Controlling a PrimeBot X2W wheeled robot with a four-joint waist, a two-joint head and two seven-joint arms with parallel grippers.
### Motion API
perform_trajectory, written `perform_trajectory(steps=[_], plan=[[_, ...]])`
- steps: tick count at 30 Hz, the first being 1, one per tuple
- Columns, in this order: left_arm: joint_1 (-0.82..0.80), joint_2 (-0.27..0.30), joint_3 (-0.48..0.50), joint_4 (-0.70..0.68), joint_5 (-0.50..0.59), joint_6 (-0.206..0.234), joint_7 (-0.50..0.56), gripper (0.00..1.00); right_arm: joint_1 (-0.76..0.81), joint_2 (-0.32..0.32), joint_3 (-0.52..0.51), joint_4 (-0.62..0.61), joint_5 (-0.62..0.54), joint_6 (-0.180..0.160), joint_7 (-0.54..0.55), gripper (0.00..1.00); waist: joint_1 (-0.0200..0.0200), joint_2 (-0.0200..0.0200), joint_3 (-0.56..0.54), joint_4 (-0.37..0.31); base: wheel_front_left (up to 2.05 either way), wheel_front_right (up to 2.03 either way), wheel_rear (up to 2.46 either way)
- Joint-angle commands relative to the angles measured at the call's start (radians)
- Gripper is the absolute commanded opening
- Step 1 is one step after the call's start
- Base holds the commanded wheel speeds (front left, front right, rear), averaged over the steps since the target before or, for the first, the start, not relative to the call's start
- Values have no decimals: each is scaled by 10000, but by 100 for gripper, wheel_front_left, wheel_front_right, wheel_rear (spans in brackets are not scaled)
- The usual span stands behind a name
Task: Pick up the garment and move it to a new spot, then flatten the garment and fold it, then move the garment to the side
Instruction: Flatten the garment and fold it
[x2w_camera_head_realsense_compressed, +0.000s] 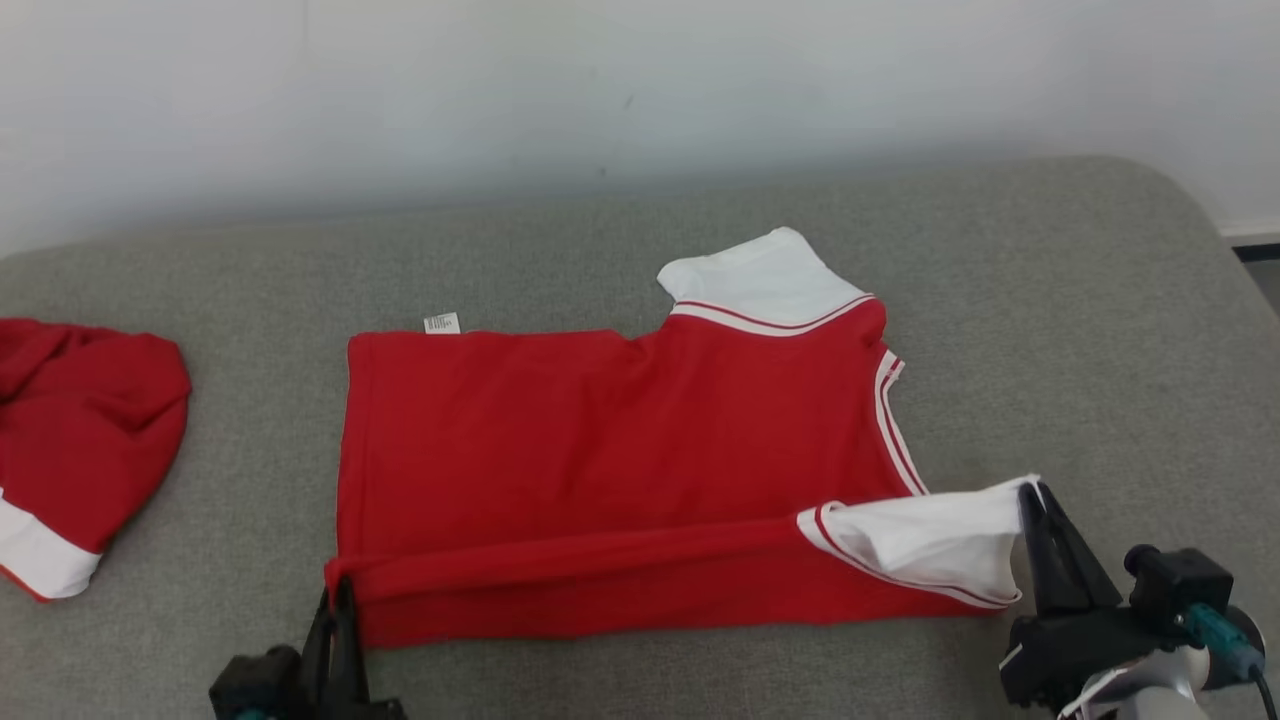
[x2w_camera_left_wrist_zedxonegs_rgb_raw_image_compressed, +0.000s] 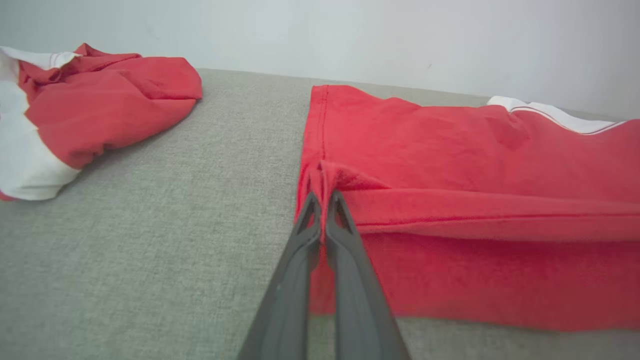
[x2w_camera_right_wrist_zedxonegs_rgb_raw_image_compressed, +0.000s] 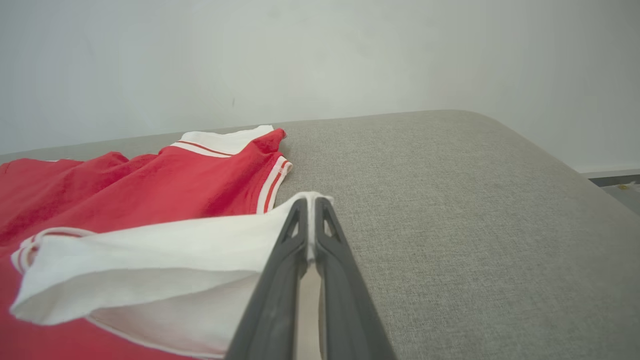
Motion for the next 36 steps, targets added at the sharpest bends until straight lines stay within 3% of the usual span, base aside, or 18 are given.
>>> perform_trajectory(steps=[1,19,20,21,22,36], plan=[[-220,38,24,83,85,-20,-33,0,-166,-40,-11,64,120,-30,0,0,-2,-1,320,149,0,0,0],[-1720,37,-36,952,342,-156,-33,0,-1658,-149,171,1001,127,-29,0,0,-2,-1,1230,369,0,0,0],[-1746,37,-50,944,333,-138,-33,26,-1700,-142,163,1072,137,-29,0,75,-2,-1,1255,374,0,0,0],[-1730,36,-73,909,280,-124,-33,66,-1743,-141,155,1114,133,-29,0,100,-2,-1,1271,382,0,0,0],[-1726,36,-108,871,256,-100,-33,100,-1770,-157,124,1092,88,-29,0,100,-2,-1,1282,395,0,0,0],[-160,28,192,-477,-88,203,-33,100,264,-53,-388,-383,359,-29,0,100,-2,-1,1089,402,0,0,0]])
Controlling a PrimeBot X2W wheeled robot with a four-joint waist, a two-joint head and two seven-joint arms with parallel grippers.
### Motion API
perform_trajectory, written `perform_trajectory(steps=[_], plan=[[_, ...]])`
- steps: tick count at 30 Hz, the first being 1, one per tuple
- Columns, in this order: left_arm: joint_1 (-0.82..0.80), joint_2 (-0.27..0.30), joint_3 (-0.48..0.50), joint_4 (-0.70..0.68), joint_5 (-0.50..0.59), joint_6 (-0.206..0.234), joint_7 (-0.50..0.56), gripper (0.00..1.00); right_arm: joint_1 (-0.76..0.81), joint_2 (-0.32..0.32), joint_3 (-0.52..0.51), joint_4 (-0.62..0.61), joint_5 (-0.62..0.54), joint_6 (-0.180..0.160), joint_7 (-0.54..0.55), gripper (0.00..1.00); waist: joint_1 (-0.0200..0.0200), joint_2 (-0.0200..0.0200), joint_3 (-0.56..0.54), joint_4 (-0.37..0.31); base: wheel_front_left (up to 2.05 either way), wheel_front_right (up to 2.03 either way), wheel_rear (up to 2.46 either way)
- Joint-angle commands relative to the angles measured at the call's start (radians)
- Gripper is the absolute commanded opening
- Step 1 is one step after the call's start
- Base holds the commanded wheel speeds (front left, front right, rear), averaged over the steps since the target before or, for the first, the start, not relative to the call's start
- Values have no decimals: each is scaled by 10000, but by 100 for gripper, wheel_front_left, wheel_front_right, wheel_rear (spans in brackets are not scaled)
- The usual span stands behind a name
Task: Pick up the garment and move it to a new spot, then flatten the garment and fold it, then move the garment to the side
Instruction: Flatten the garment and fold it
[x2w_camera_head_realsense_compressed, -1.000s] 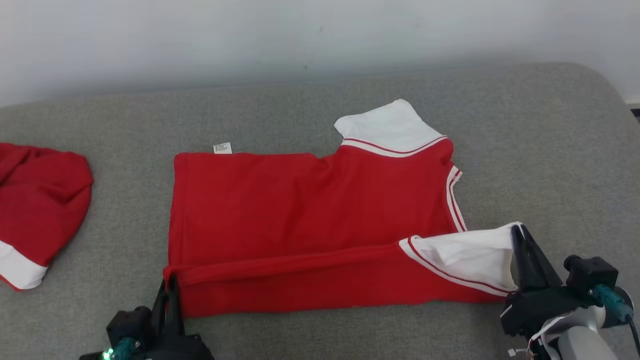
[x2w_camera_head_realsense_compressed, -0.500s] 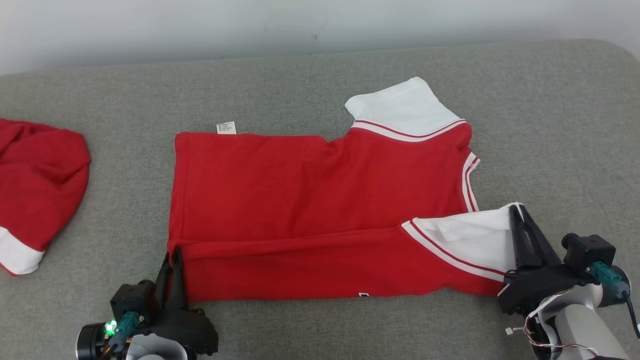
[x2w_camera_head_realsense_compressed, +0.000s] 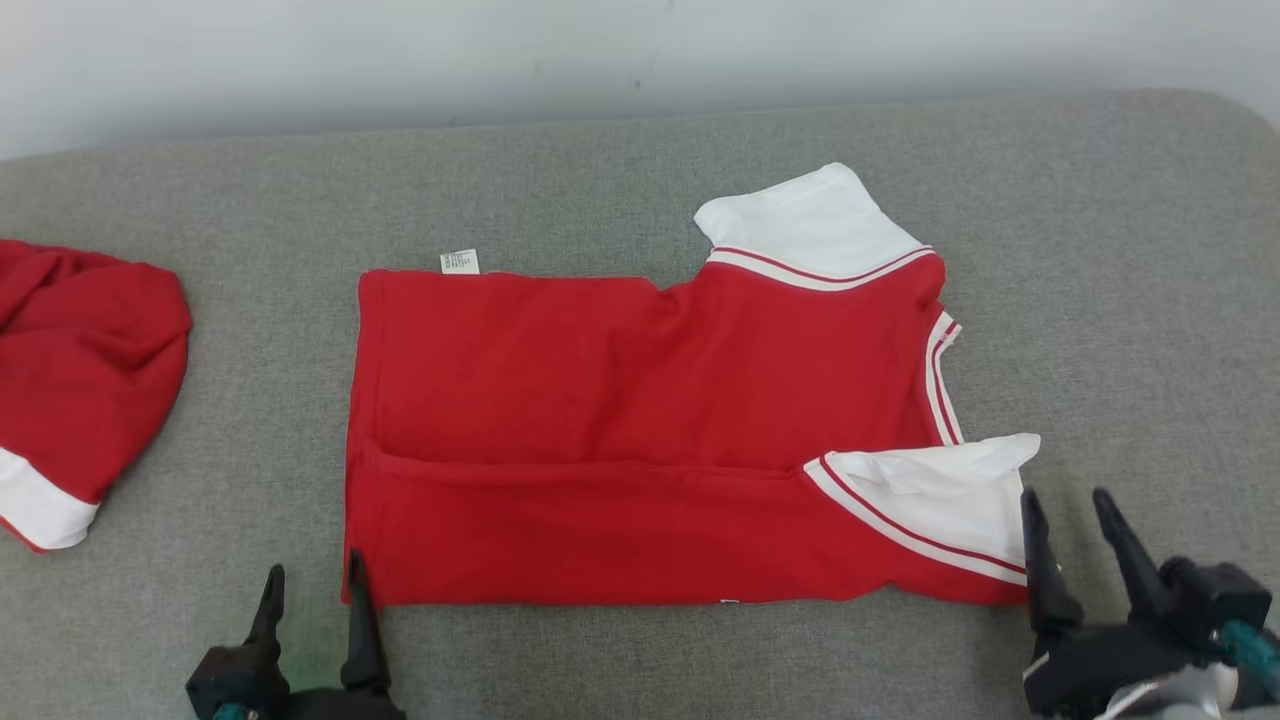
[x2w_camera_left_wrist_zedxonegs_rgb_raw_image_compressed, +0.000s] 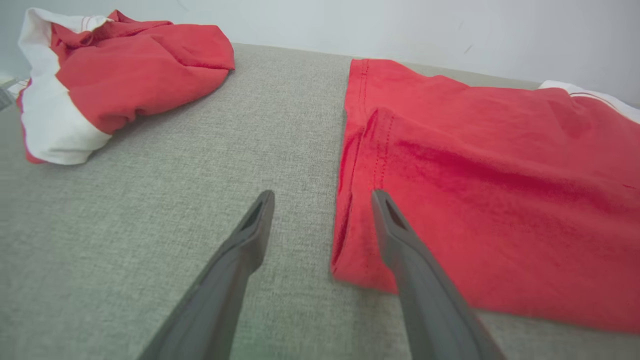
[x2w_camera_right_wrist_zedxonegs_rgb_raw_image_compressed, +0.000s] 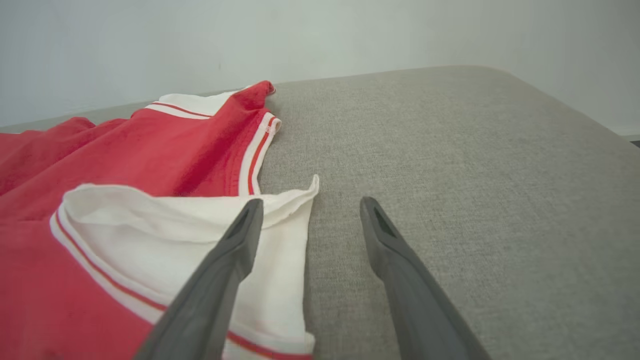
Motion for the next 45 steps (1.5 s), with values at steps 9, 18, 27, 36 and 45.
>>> perform_trajectory(steps=[9,18,27,36,45], plan=[[646,22,-50,4,-82,-68,-33,100,925,82,292,82,330,-27,0,100,0,-2,-294,-98,0,0,0],[571,22,-150,29,82,-207,-33,100,848,137,670,781,485,-27,0,100,0,-2,-405,45,0,0,0],[602,23,-187,13,95,-342,-33,100,564,178,952,1658,831,-27,14,49,0,-2,-378,190,0,0,0],[500,22,-337,76,-179,-620,-33,100,226,-84,1334,1846,1333,-35,40,0,0,-2,-257,224,0,0,0],[4,22,-380,463,-636,-646,-33,100,138,-372,1609,1054,1486,-29,3,0,0,-2,56,9,0,0,0]])
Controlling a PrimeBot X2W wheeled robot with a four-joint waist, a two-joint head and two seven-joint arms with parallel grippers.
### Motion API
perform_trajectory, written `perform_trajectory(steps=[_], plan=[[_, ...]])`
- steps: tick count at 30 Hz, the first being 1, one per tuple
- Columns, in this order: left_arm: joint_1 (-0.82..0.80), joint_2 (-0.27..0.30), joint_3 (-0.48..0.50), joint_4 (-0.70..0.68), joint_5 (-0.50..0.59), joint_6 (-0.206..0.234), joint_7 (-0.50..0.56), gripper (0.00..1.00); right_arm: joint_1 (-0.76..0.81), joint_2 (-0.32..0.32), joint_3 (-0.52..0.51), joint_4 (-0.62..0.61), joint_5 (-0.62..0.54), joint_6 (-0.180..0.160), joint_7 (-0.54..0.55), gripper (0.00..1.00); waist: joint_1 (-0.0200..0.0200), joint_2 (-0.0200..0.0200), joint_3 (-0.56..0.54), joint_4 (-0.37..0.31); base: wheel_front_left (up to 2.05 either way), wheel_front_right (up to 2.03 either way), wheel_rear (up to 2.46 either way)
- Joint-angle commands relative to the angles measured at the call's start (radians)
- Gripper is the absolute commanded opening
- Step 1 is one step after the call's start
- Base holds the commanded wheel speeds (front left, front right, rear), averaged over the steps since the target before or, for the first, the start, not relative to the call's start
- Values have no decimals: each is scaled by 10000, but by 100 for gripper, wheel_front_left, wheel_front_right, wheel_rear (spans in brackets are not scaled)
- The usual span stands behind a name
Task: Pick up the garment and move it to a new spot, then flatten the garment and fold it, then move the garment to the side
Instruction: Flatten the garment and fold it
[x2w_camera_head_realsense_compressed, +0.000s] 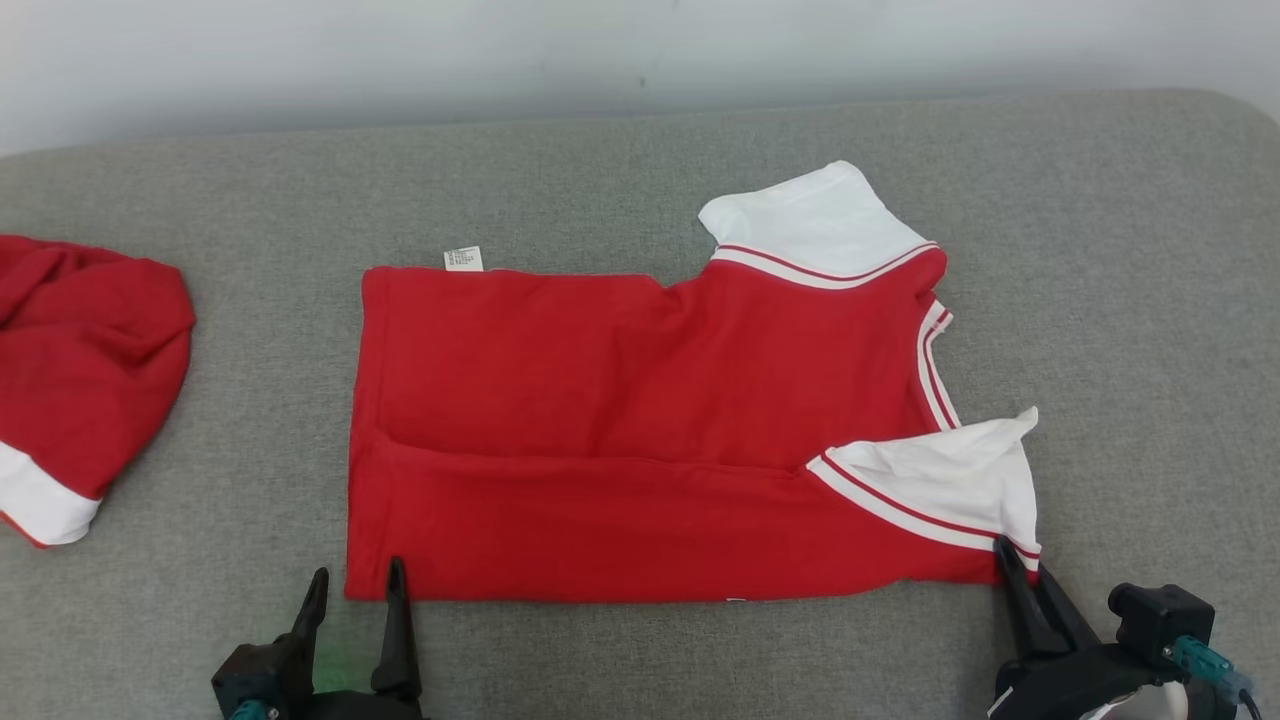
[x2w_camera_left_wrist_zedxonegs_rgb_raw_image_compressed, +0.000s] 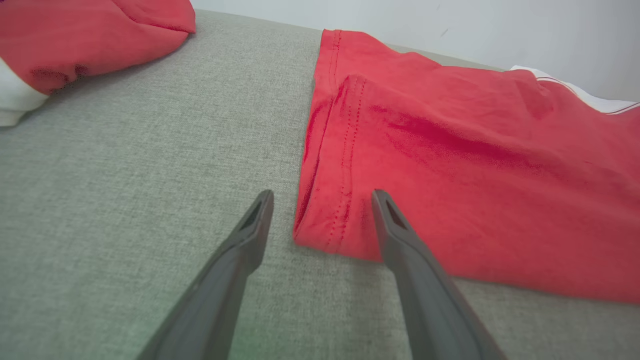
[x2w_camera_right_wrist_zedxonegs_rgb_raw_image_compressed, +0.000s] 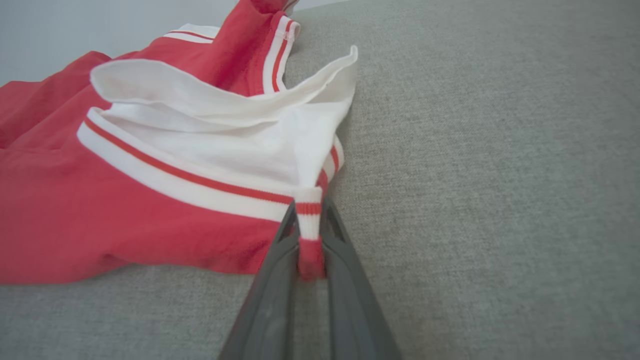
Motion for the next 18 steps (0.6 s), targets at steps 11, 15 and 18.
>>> perform_trajectory(steps=[11,15,18], plan=[[-405,18,-237,842,-537,173,-30,0,-272,-237,240,-450,231,-29,6,0,-1,0,295,-155,0,0,0],[-412,28,-183,1034,-742,153,-22,0,-296,-271,288,-449,354,-29,6,0,-1,0,225,-122,0,0,0],[-191,35,-77,873,-734,103,-24,0,-298,-317,255,-509,424,-29,4,0,-1,0,16,-107,0,0,0]])
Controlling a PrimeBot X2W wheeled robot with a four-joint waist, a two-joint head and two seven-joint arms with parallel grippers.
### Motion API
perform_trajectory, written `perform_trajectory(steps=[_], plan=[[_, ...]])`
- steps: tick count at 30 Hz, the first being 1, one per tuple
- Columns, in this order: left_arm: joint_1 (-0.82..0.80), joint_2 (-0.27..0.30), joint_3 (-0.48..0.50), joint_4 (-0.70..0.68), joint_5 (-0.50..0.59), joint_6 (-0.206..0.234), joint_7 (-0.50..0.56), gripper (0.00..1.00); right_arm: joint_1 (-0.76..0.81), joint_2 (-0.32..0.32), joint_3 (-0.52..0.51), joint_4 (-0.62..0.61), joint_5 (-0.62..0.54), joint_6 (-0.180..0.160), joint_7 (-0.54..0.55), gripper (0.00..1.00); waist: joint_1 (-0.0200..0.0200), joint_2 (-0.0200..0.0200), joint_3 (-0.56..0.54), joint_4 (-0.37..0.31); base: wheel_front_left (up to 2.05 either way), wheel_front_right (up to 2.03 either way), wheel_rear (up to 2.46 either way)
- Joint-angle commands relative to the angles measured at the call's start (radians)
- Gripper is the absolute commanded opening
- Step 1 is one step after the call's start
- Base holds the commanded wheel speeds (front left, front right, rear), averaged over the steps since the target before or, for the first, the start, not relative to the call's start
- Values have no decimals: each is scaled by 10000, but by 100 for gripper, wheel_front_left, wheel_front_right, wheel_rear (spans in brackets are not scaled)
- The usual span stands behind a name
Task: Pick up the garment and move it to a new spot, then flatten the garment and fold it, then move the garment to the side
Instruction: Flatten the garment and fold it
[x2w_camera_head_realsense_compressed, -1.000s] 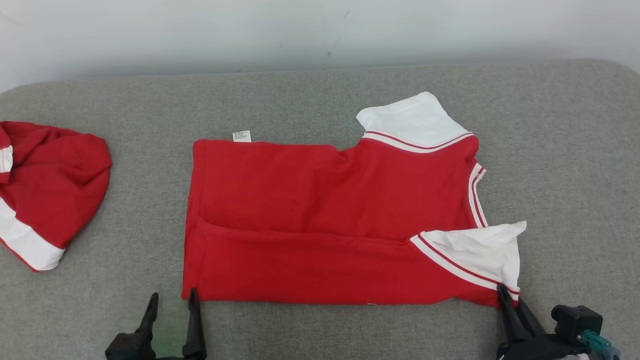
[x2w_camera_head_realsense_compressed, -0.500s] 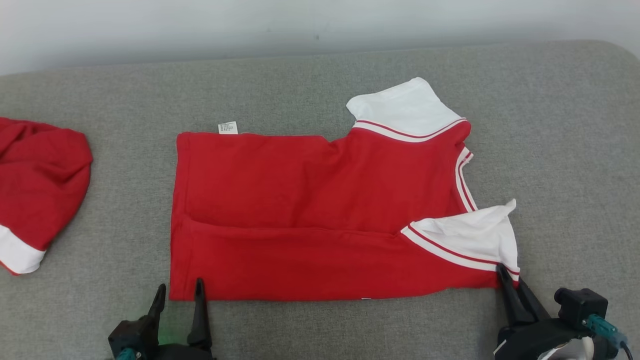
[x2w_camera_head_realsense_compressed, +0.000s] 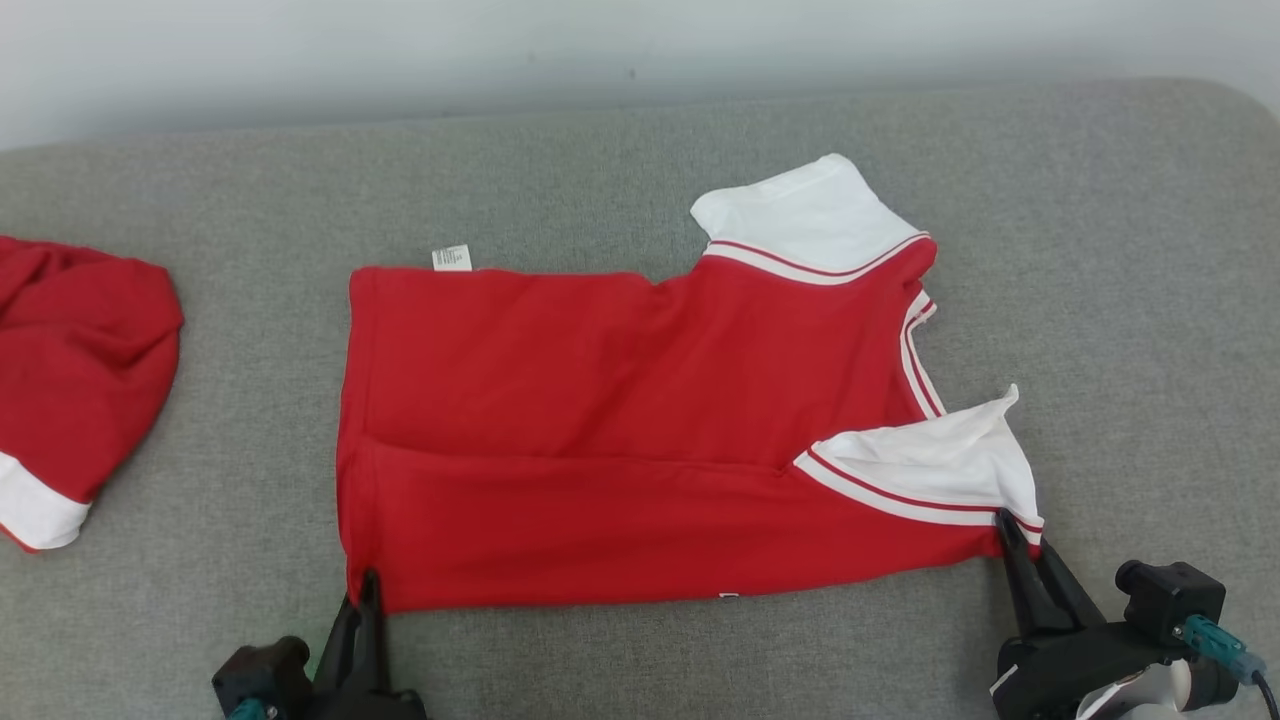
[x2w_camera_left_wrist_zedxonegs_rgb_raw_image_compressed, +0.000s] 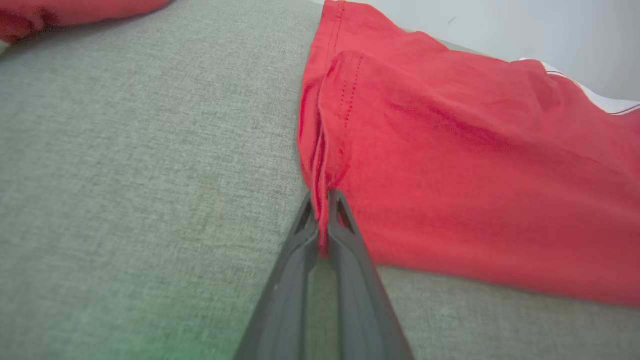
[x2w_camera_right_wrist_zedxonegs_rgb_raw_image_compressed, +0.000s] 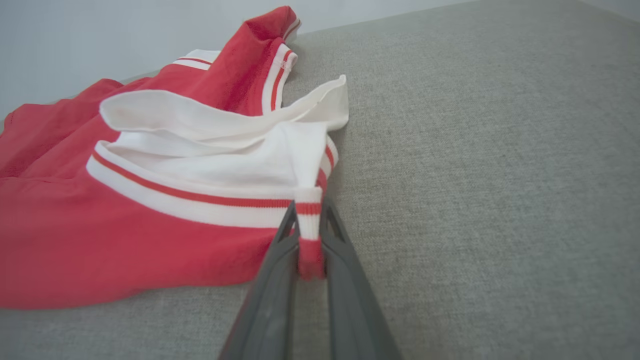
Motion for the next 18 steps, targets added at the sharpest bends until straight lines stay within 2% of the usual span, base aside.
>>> perform_trajectory(steps=[1,13,18], plan=[[268,56,74,31,34,-4,-14,0,-49,-53,-6,-37,44,-27,2,0,-1,-1,-198,14,0,0,0],[1580,56,154,292,168,-281,-20,0,821,-33,485,553,309,-29,2,0,-1,-1,-1993,-32,0,0,0],[2084,55,167,271,231,-377,-20,0,1167,-118,645,686,505,-29,2,0,-1,-1,-2247,13,0,0,0]])
